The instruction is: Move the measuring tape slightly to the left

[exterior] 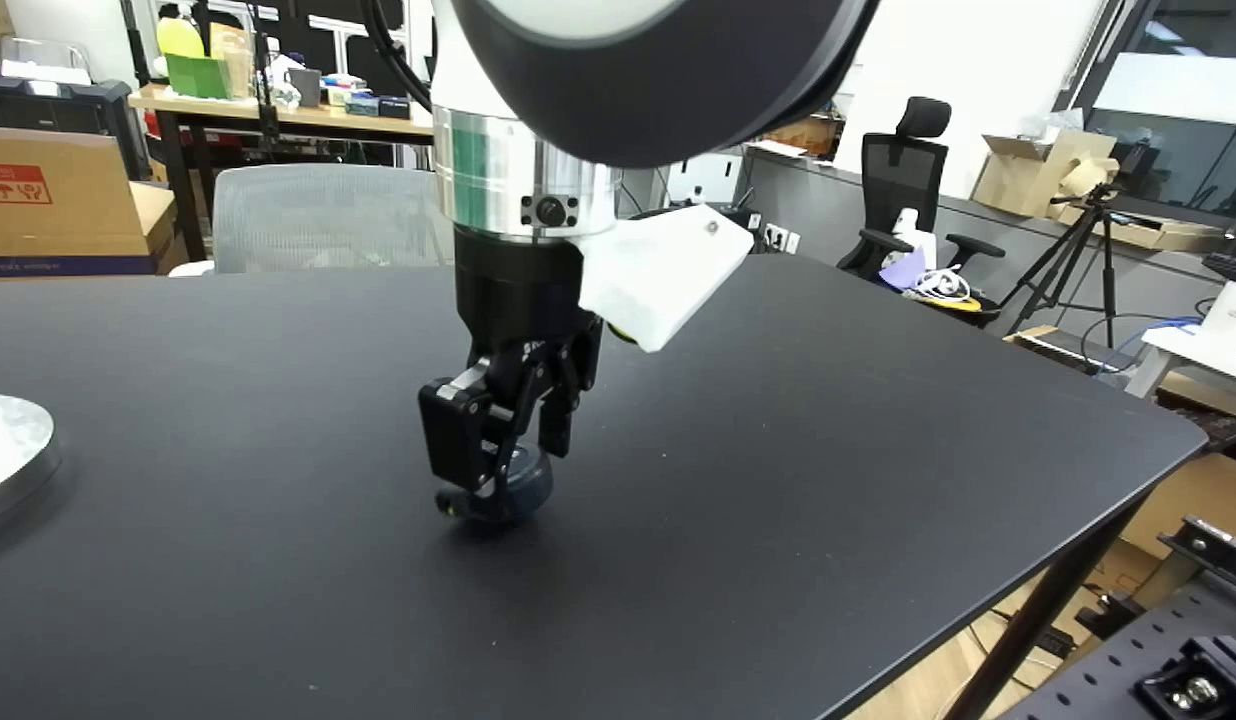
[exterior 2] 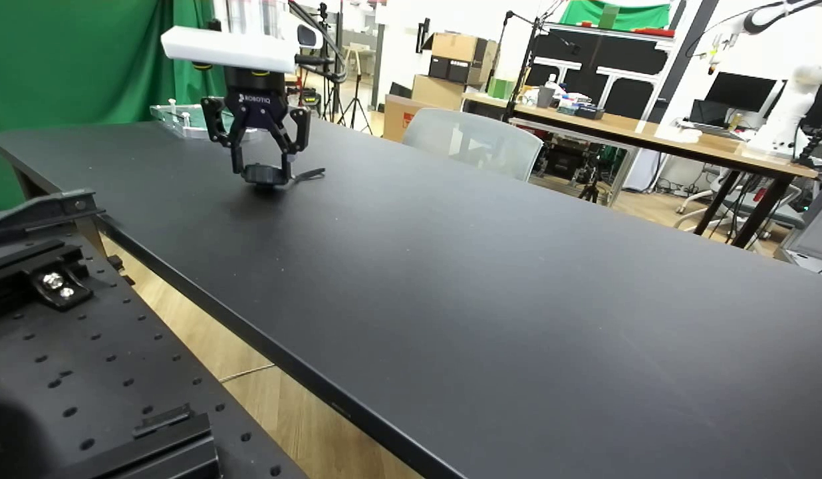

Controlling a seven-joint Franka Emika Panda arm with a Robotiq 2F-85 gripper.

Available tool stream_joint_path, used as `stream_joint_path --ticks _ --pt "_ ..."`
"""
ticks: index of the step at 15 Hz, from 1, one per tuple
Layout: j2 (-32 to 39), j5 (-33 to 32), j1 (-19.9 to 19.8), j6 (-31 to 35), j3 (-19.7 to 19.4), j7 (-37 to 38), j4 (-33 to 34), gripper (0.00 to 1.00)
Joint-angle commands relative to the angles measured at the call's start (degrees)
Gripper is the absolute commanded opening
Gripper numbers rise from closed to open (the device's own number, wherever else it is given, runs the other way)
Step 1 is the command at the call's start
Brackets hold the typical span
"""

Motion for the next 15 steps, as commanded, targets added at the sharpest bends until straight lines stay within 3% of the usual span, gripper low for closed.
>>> stream_joint_path --ticks 1,9,15 --pt "-0.6 -2.8 1.4 1.0 -1.6 2.3 -0.6 1.0" --pt "-6.5 -7.1 6.7 -0.7 -6.9 11.5 -2.4 1.0" --pt "-15.5 -8.7 7.8 -0.1 -7.2 16.2 -6.0 1.0"
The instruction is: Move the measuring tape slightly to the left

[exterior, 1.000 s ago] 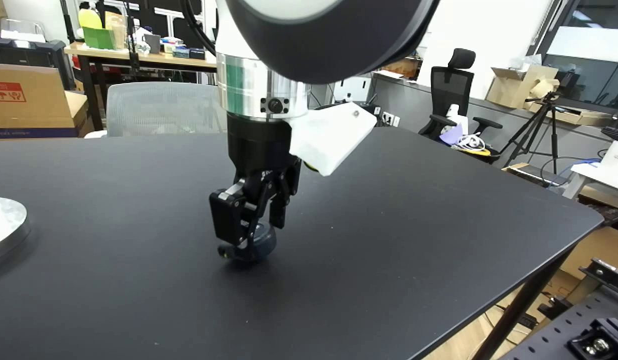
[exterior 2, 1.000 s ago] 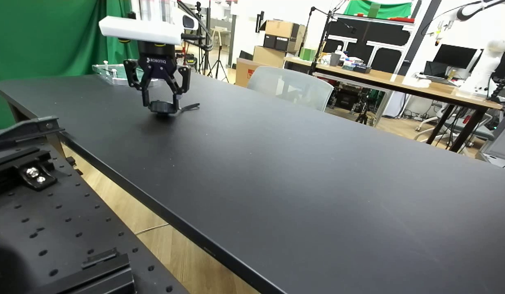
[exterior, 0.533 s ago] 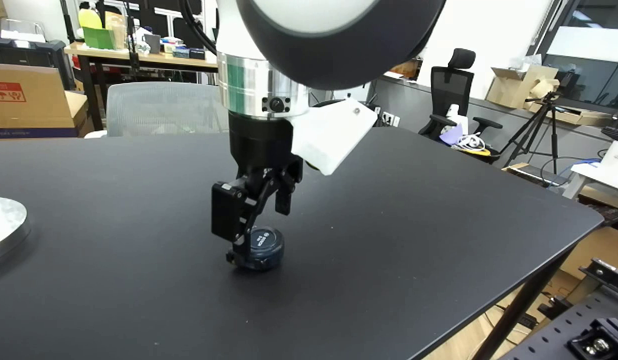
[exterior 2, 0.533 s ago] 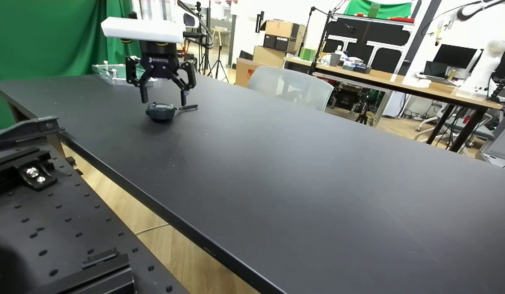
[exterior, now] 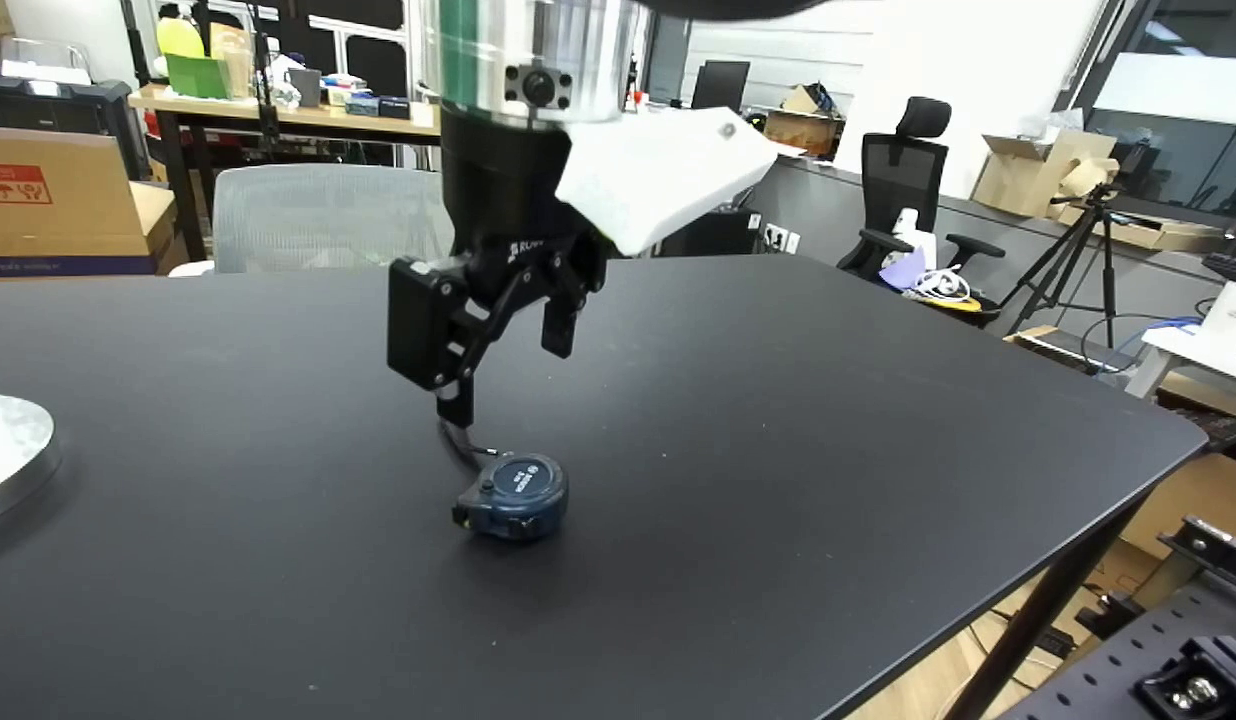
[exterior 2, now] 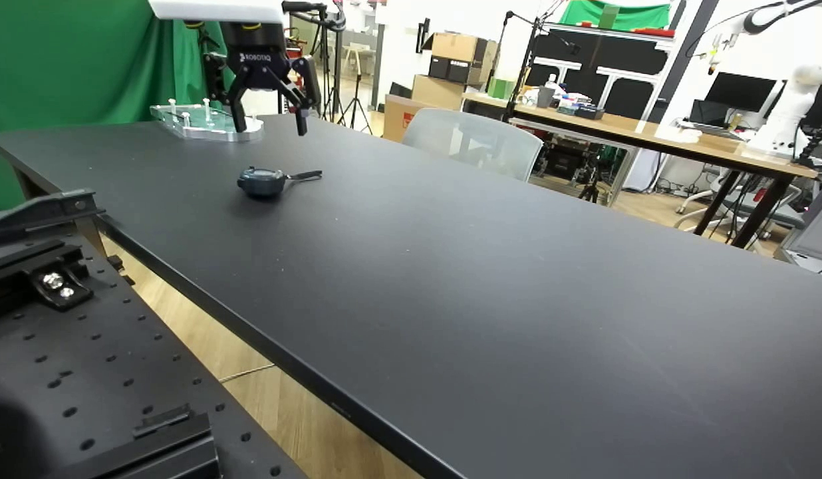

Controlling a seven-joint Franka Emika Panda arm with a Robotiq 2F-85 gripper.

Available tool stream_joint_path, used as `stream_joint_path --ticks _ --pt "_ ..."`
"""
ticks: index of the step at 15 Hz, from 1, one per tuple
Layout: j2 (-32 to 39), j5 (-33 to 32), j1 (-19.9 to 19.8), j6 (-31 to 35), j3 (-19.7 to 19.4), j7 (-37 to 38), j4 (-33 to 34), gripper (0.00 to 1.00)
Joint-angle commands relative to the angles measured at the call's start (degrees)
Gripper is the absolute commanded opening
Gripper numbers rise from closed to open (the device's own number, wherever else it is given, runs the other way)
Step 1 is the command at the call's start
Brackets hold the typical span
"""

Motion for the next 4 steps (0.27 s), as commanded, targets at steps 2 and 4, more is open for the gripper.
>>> stream_joint_path --ticks 2,4 --pt "-8.9 -2.1 0.4 -0.7 -0.3 5.0 -4.5 1.0" --pt "-11.1 -2.3 0.0 -1.0 -0.1 5.9 -5.3 1.0"
